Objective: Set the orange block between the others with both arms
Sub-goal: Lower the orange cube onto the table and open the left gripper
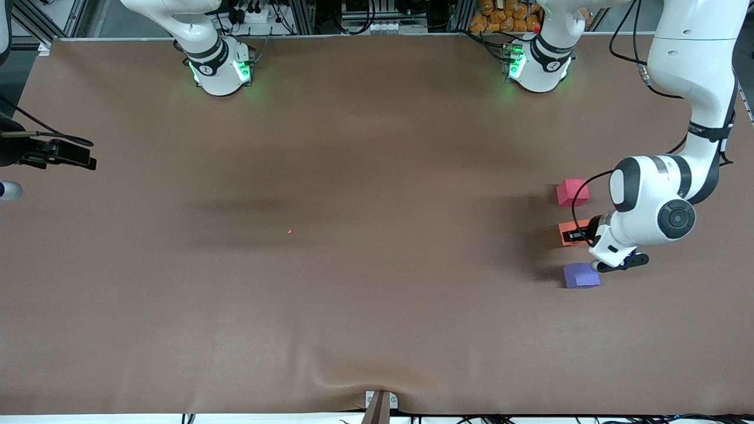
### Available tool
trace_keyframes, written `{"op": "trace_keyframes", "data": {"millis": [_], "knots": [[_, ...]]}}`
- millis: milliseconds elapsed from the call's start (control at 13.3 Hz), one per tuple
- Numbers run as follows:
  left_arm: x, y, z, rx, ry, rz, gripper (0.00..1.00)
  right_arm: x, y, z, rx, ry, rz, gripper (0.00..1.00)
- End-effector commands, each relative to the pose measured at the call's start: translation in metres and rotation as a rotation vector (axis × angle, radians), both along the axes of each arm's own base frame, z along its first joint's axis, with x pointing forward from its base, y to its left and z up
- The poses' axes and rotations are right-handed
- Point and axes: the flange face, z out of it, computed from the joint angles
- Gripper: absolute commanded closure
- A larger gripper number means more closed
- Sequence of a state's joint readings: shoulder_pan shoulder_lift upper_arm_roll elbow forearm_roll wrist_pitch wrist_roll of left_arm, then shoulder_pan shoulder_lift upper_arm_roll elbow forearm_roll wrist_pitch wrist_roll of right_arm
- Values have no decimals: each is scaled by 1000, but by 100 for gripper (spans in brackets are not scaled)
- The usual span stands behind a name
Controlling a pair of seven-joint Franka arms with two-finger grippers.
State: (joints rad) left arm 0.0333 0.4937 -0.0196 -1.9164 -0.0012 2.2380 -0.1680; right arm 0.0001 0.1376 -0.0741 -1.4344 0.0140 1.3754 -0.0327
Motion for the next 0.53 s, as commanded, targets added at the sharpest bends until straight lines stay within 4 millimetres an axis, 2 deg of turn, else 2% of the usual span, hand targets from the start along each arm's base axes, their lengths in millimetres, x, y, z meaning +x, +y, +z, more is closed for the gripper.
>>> {"op": "trace_keyframes", "data": {"millis": [0,452], "knots": [[-2,6,1,2,-27,-28,100,-3,0,7,12,-1,-3,0],[-3,5,-16,-3,-26,-49,100,-3,0,6,12,1,-1,0]]}}
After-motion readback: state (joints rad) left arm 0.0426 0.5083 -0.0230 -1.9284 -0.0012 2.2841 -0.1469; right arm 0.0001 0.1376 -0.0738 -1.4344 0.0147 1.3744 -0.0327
